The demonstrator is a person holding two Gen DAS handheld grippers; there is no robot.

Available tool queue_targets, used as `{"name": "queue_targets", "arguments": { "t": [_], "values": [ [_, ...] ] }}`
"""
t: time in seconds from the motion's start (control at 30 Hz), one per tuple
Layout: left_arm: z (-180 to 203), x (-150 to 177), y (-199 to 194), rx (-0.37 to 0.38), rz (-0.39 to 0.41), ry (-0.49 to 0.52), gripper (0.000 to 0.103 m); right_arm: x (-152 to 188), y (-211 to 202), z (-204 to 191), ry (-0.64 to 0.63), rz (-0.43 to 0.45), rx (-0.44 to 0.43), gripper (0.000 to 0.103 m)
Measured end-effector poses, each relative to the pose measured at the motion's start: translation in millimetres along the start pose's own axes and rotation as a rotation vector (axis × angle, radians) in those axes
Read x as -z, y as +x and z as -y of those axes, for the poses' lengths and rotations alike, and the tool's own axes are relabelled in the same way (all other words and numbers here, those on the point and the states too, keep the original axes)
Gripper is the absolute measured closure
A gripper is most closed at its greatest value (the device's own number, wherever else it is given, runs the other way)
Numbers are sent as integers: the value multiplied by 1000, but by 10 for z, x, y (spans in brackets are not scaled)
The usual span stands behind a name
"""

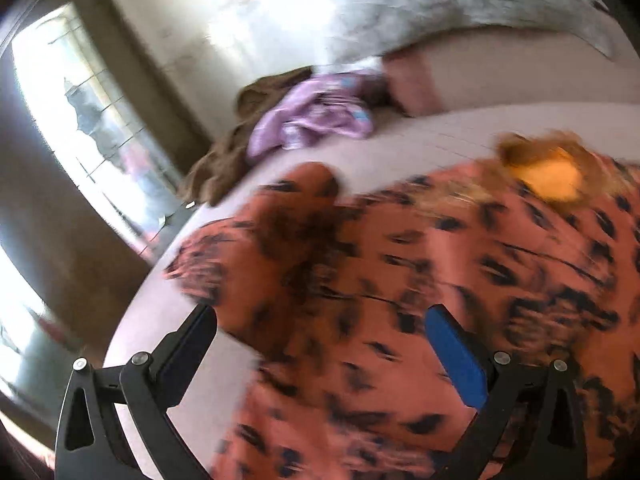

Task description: Fold small clothes

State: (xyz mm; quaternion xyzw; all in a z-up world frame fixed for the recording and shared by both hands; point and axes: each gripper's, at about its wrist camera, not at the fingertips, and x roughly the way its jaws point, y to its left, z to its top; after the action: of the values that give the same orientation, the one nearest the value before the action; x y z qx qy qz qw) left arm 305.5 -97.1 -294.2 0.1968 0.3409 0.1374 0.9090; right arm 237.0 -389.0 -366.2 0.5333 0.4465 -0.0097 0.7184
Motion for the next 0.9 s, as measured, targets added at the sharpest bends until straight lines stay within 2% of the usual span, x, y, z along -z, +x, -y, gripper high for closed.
{"name": "queue_targets", "arguments": {
  "t": [0.07,0.13,0.17,0.23,0.37,0.47,0.5,0.67,0.73,0.77,0.8,0.9],
  "values": [
    [-318,-79,15,35,-22,-71,0,23,-17,-16,-17,11,12,70],
    [-702,-147,-43,86,5,-155,0,64,-20,-145,-83,20,0,66],
    [-975,-163,-61,81,36,-206,0,85,14,-235,-117,5,-28,66],
    [-1324,-152,43,37,28,-275,0,166,115,-391,-140,-44,-116,66],
    [-1991,44,684,20,-170,-400,0,322,553,-678,-136,-94,-117,66],
    [-2440,273,1128,80,-307,-514,0,429,863,-854,-83,-93,-104,66],
    [-2522,330,1200,88,-331,-545,0,498,874,-1003,-116,-71,-117,66],
    [-2960,545,1458,108,-402,-669,0,1169,742,-2236,-609,27,-77,66],
    [-3091,597,1489,118,-418,-714,0,1364,773,-2551,-741,42,-8,63],
    [-3203,650,1523,106,-437,-751,0,1470,830,-2711,-815,45,42,58],
    [-3276,704,1513,90,-450,-779,0,1526,868,-2785,-853,42,65,48],
    [-3509,857,1574,64,-485,-892,0,1760,1135,-3119,-976,-45,124,47]
  ]
}}
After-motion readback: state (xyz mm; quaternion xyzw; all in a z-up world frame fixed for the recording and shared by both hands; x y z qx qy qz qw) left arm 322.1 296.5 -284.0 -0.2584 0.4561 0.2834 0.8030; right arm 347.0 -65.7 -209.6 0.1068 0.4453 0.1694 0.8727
